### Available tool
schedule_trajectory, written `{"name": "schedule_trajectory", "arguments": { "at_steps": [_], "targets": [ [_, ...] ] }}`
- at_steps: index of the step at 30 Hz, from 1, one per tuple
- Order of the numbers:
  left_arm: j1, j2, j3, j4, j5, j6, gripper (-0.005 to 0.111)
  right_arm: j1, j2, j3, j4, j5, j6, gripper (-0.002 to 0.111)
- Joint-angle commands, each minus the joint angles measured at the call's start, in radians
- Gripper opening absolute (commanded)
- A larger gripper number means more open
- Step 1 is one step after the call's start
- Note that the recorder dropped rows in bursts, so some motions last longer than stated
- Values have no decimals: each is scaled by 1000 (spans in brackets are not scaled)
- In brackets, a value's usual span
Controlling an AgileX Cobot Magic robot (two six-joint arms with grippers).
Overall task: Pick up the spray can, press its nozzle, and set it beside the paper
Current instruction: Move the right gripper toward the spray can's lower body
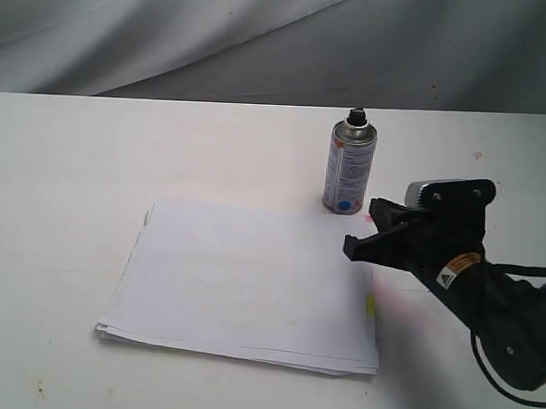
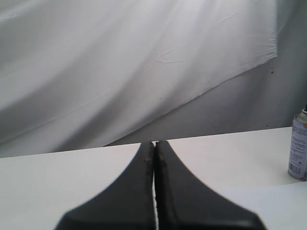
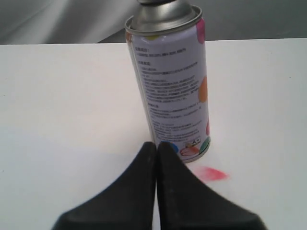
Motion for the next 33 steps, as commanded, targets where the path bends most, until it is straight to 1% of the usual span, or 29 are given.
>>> {"name": "schedule_trajectory", "arguments": {
  "at_steps": [1,5,9,13,15,17,18,19,20,22,24,33],
  "targets": [
    [0,-4,4,3,-1,0,0,-11,52,-69,-26,-28,9,0],
    [0,-4,4,3,-1,0,0,-11,92,-116,-26,-20,9,0],
    [0,-4,4,3,-1,0,0,-11,101,-116,-16,-14,8,0],
    [0,-4,4,3,-1,0,0,-11,101,-116,-16,7,-61,0],
    [0,-4,4,3,-1,0,0,-11,101,-116,-16,6,-67,3],
    [0,-4,4,3,-1,0,0,-11,101,-116,-16,6,-67,17],
    [0,-4,4,3,-1,0,0,-11,101,-116,-16,6,-67,33],
    [0,-4,4,3,-1,0,0,-11,101,-116,-16,6,-67,43],
    [0,-4,4,3,-1,0,0,-11,101,-116,-16,6,-67,66],
    [0,-4,4,3,-1,0,0,-11,101,-116,-16,4,-67,86],
    [0,-4,4,3,-1,0,0,-11,101,-116,-16,6,-67,92],
    [0,-4,4,3,-1,0,0,-12,103,-122,-15,19,-67,93]
  ]
}}
